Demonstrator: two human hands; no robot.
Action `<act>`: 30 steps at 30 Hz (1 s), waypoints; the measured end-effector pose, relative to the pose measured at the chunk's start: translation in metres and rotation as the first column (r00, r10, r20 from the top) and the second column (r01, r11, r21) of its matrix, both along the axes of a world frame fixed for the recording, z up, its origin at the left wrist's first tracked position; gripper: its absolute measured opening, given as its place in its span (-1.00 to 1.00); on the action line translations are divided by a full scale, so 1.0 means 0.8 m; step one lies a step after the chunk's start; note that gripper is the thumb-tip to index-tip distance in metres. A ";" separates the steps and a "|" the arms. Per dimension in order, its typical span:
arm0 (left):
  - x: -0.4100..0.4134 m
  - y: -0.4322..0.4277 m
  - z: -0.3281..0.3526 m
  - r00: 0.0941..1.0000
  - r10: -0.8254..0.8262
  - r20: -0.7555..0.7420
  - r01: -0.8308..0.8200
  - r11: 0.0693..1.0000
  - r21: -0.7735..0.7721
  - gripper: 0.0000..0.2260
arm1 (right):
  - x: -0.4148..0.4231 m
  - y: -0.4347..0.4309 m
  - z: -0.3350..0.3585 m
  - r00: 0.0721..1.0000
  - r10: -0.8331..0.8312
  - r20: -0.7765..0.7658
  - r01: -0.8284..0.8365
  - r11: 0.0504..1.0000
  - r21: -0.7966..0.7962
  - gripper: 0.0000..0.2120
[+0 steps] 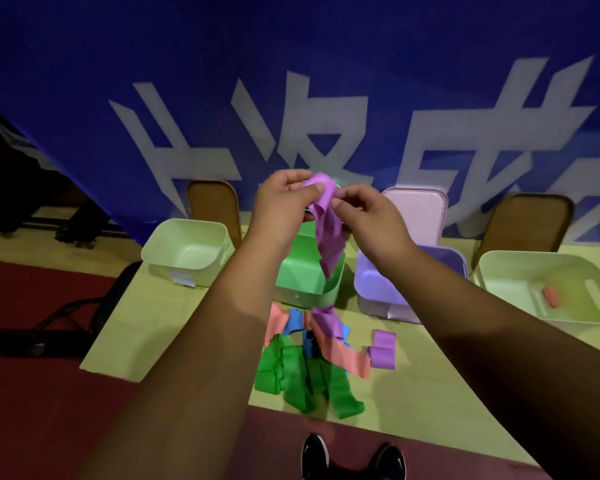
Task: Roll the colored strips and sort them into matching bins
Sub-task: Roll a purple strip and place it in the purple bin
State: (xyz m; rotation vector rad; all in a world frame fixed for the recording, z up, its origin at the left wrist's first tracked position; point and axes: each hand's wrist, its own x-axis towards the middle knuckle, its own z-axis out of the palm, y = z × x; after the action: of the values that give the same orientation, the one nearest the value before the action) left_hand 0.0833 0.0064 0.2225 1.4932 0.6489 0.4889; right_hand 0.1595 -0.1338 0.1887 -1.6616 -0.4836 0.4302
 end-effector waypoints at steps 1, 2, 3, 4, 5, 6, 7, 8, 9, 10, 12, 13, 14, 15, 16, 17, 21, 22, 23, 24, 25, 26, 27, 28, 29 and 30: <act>0.002 -0.004 0.010 1.000 0.004 0.011 -0.004 1.000 -0.006 -0.79 | 0.003 -0.003 0.009 0.999 -0.015 0.038 0.015 1.000 0.004 -0.89; 0.003 -0.007 0.020 1.000 -0.001 0.023 0.001 1.000 -0.016 -0.79 | 0.006 -0.007 0.019 0.997 -0.035 0.066 0.034 0.999 0.006 -0.89; 0.004 -0.011 0.029 0.999 -0.016 0.030 0.017 1.000 -0.023 -0.79 | 0.009 -0.011 0.030 0.995 -0.053 0.083 0.052 0.999 0.004 -0.89; 0.004 -0.015 0.037 0.999 -0.045 0.031 0.046 0.999 -0.027 -0.81 | 0.012 -0.015 0.039 0.994 -0.063 0.093 0.063 0.998 0.003 -0.88; 0.005 -0.018 0.044 0.996 -0.084 0.023 0.085 0.996 -0.024 -0.84 | 0.014 -0.020 0.047 0.993 -0.065 0.097 0.065 0.998 0.000 -0.87; 0.006 -0.021 0.048 0.991 -0.133 0.006 0.133 0.991 -0.015 -0.88 | 0.017 -0.025 0.054 0.993 -0.064 0.099 0.064 0.998 0.001 -0.86; 0.007 -0.024 0.052 0.983 -0.181 -0.023 0.181 0.983 -0.003 -0.88 | 0.020 -0.029 0.061 0.993 -0.068 0.099 0.068 0.998 0.003 -0.86; 0.009 -0.025 0.053 0.974 -0.218 -0.057 0.218 0.976 0.004 -0.85 | 0.023 -0.032 0.065 0.992 -0.078 0.097 0.078 0.997 0.005 -0.85; 0.011 -0.027 0.054 0.967 -0.244 -0.080 0.245 0.970 0.000 -0.80 | 0.027 -0.036 0.069 0.992 -0.087 0.094 0.087 0.996 0.004 -0.85; 0.014 -0.031 0.055 0.962 -0.261 -0.080 0.260 0.965 -0.012 -0.75 | 0.030 -0.040 0.072 0.991 -0.097 0.091 0.097 0.995 0.001 -0.84; 0.021 -0.042 0.055 0.958 -0.285 -0.026 0.282 0.957 -0.070 -0.66 | 0.037 -0.049 0.075 0.991 -0.109 0.078 0.110 0.994 -0.010 -0.83; 0.024 -0.047 0.053 0.956 -0.294 0.012 0.293 0.950 -0.107 -0.63 | 0.040 -0.053 0.076 0.991 -0.110 0.075 0.112 0.994 -0.017 -0.83; 0.027 -0.052 0.050 0.949 -0.311 0.047 0.314 0.940 -0.131 -0.62 | 0.042 -0.057 0.075 0.991 -0.111 0.075 0.113 0.993 -0.026 -0.82; 0.029 -0.055 0.046 0.937 -0.342 0.072 0.349 0.928 -0.127 -0.61 | 0.044 -0.061 0.076 0.991 -0.115 0.075 0.117 0.993 -0.028 -0.82; 0.031 -0.057 0.041 0.922 -0.377 0.085 0.384 0.918 -0.102 -0.62 | 0.046 -0.065 0.075 0.990 -0.122 0.071 0.125 0.992 -0.029 -0.82; 0.033 -0.058 0.035 0.910 -0.405 0.093 0.412 0.909 -0.071 -0.63 | 0.049 -0.070 0.073 0.989 -0.132 0.071 0.135 0.990 -0.032 -0.82; 0.044 -0.070 0.021 0.920 -0.382 0.089 0.384 0.923 -0.009 -0.71 | 0.056 -0.094 0.064 0.982 -0.158 0.105 0.167 0.982 -0.085 -0.80; 0.047 -0.076 0.020 0.926 -0.367 0.082 0.369 0.930 -0.001 -0.77 | 0.057 -0.100 0.061 0.983 -0.157 0.098 0.166 0.982 -0.093 -0.80; 0.050 -0.083 0.020 0.930 -0.359 0.079 0.359 0.933 0.002 -0.83 | 0.058 -0.105 0.058 0.983 -0.158 0.093 0.167 0.981 -0.101 -0.81; 0.053 -0.090 0.019 0.932 -0.353 0.081 0.355 0.935 -0.006 -0.86 | 0.059 -0.109 0.056 0.983 -0.161 0.088 0.171 0.979 -0.111 -0.81; 0.055 -0.096 0.018 0.933 -0.349 0.087 0.352 0.936 -0.026 -0.88 | 0.060 -0.113 0.056 0.982 -0.167 0.085 0.177 0.976 -0.125 -0.81; 0.058 -0.101 0.018 0.934 -0.345 0.096 0.351 0.935 -0.057 -0.89 | 0.062 -0.117 0.055 0.982 -0.174 0.081 0.184 0.973 -0.138 -0.82; 0.060 -0.107 0.018 0.934 -0.340 0.107 0.350 0.932 -0.093 -0.90 | 0.064 -0.120 0.057 0.981 -0.179 0.081 0.189 0.971 -0.144 -0.82; 0.063 -0.111 0.019 0.936 -0.331 0.118 0.345 0.929 -0.132 -0.91 | 0.066 -0.124 0.058 0.980 -0.182 0.081 0.193 0.970 -0.149 -0.82; 0.065 -0.116 0.020 0.939 -0.318 0.129 0.336 0.928 -0.162 -0.92 | 0.069 -0.128 0.058 0.979 -0.189 0.080 0.199 0.969 -0.148 -0.82; 0.069 -0.119 0.021 0.944 -0.297 0.141 0.320 0.929 -0.187 -0.92 | 0.072 -0.132 0.059 0.979 -0.193 0.073 0.202 0.968 -0.149 -0.82</act>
State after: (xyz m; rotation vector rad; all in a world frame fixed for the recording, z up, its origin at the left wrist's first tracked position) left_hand 0.1381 -0.0890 0.2390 1.3284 0.3550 0.2484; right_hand 0.2171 -0.2397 0.2360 -1.8572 -0.3288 0.2787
